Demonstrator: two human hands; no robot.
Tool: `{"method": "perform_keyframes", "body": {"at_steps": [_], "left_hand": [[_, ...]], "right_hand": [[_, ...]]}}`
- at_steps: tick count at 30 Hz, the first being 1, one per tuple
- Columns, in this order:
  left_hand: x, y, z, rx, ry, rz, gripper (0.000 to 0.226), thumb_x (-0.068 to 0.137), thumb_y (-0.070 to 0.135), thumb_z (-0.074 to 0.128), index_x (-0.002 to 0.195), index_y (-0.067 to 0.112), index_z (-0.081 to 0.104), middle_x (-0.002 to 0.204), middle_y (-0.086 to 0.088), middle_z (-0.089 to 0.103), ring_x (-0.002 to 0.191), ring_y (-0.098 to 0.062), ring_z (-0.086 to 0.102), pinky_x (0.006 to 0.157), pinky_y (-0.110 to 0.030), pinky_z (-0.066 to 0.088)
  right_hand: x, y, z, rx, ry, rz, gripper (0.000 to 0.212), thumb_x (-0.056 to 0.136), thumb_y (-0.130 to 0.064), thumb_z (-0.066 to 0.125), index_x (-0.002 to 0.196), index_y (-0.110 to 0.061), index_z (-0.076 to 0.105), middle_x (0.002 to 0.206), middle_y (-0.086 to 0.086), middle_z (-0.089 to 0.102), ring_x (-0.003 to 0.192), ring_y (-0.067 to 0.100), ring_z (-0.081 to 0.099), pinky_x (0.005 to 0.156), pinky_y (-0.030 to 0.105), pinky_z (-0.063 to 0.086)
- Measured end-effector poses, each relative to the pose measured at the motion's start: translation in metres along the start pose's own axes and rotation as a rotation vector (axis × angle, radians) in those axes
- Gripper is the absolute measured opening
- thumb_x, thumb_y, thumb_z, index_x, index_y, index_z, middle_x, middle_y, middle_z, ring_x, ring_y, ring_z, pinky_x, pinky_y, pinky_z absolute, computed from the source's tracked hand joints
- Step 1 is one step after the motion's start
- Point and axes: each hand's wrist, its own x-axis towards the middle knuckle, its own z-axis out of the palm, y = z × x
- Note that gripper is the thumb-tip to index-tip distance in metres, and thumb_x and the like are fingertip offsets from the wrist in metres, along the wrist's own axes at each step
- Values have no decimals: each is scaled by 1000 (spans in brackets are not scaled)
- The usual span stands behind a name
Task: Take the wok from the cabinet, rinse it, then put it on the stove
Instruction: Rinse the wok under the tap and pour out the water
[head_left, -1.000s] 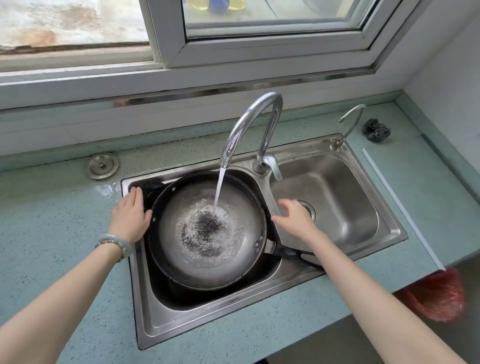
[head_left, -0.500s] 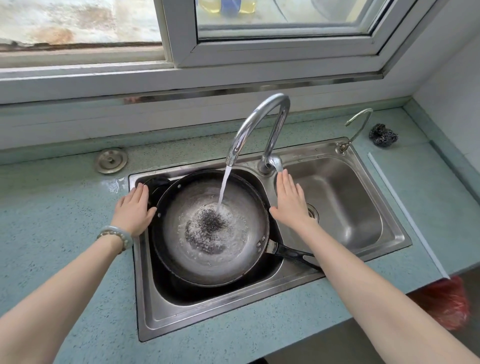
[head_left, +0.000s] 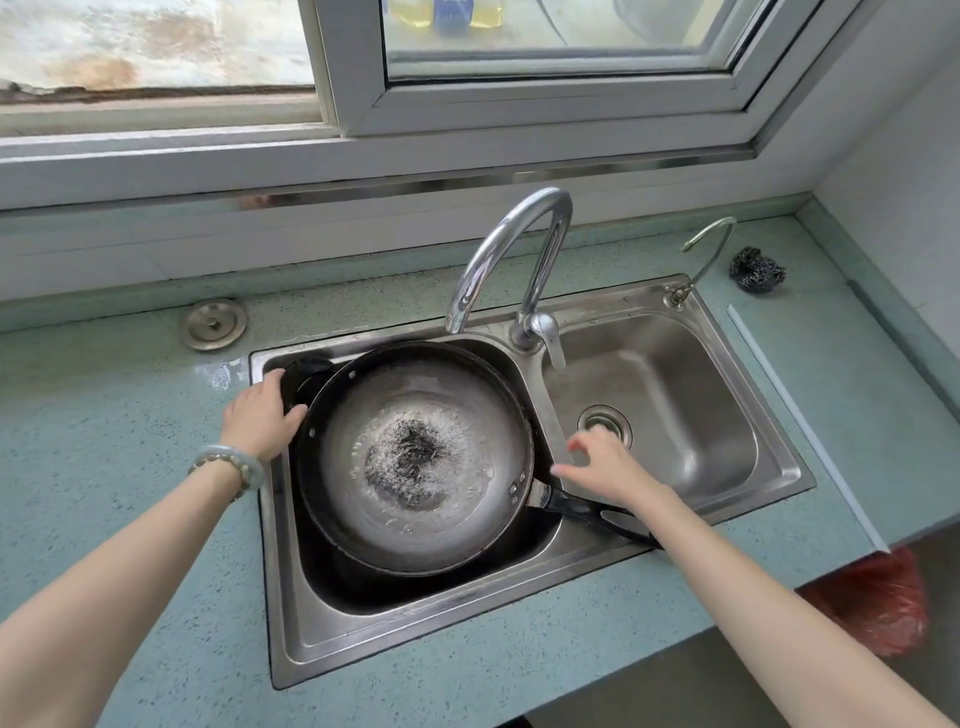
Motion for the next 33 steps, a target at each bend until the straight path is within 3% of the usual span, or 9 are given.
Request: {"method": "perform_keyframes", "body": {"at_steps": [3, 6, 8, 13, 19, 25, 27, 31, 33], "left_hand": [[6, 8, -1, -73, 13, -80, 60, 89, 34, 58, 137, 7, 35, 121, -22, 59, 114, -42, 53, 93, -47, 43], [15, 16, -2, -45, 25, -168, 55, 90, 37, 58, 129, 2, 41, 117, -24, 59, 109, -42, 55, 85, -46, 46], [23, 18, -4, -6, 8, -216, 53, 90, 41, 57, 119, -1, 47, 116, -25, 58, 108, -43, 54, 81, -46, 46], [39, 16, -3, 62, -67, -237, 56, 91, 45, 52, 114, -6, 55, 121, -30, 53, 113, -46, 48, 89, -48, 45], [37, 22, -7, 155, -82, -225, 44, 90, 36, 57, 112, -2, 55, 117, -26, 59, 111, -43, 53, 87, -45, 47], [33, 20, -9, 149, -100, -197, 44, 92, 35, 54, 112, -4, 52, 117, -27, 59, 115, -43, 48, 92, -43, 40], [33, 15, -15, 74, -77, -160, 41, 91, 34, 56, 106, -4, 55, 110, -27, 61, 112, -43, 49, 94, -43, 37], [27, 6, -34, -263, -34, -135, 28, 85, 33, 64, 93, 8, 55, 93, -12, 63, 89, -29, 55, 75, -35, 39], [23, -1, -43, -365, -55, -131, 33, 85, 39, 64, 93, 8, 55, 89, -7, 62, 84, -26, 55, 75, -36, 43]], "right_hand": [[-14, 14, 12, -102, -158, 37, 49, 73, -58, 70, 99, -19, 56, 100, -1, 53, 98, 19, 54, 84, 34, 45], [-22, 17, 24, -133, -244, 62, 50, 70, -57, 72, 97, -21, 49, 98, 1, 59, 90, 21, 56, 74, 34, 46], [-23, 16, 31, -159, -225, 62, 53, 71, -55, 72, 101, -19, 47, 103, 5, 62, 91, 24, 58, 71, 34, 45], [-21, 16, 42, -212, -131, 77, 54, 75, -53, 69, 107, -17, 46, 111, 8, 63, 100, 29, 61, 70, 34, 42], [-22, 15, 47, -261, -110, 81, 50, 79, -58, 64, 98, -20, 38, 108, 11, 65, 99, 31, 63, 68, 35, 39], [-29, 16, 48, -226, -73, 96, 45, 80, -58, 61, 93, -23, 35, 104, 8, 67, 96, 29, 63, 66, 34, 39], [-32, 16, 44, -216, -53, 88, 44, 80, -59, 59, 95, -24, 39, 102, 5, 67, 96, 28, 63, 66, 34, 40], [-37, 14, 24, -195, -22, 52, 33, 76, -63, 58, 89, -34, 50, 98, -3, 69, 98, 25, 63, 74, 34, 43], [-38, 11, 5, -199, -19, 33, 32, 73, -66, 59, 82, -36, 51, 90, -8, 66, 98, 23, 62, 74, 33, 43]]}}
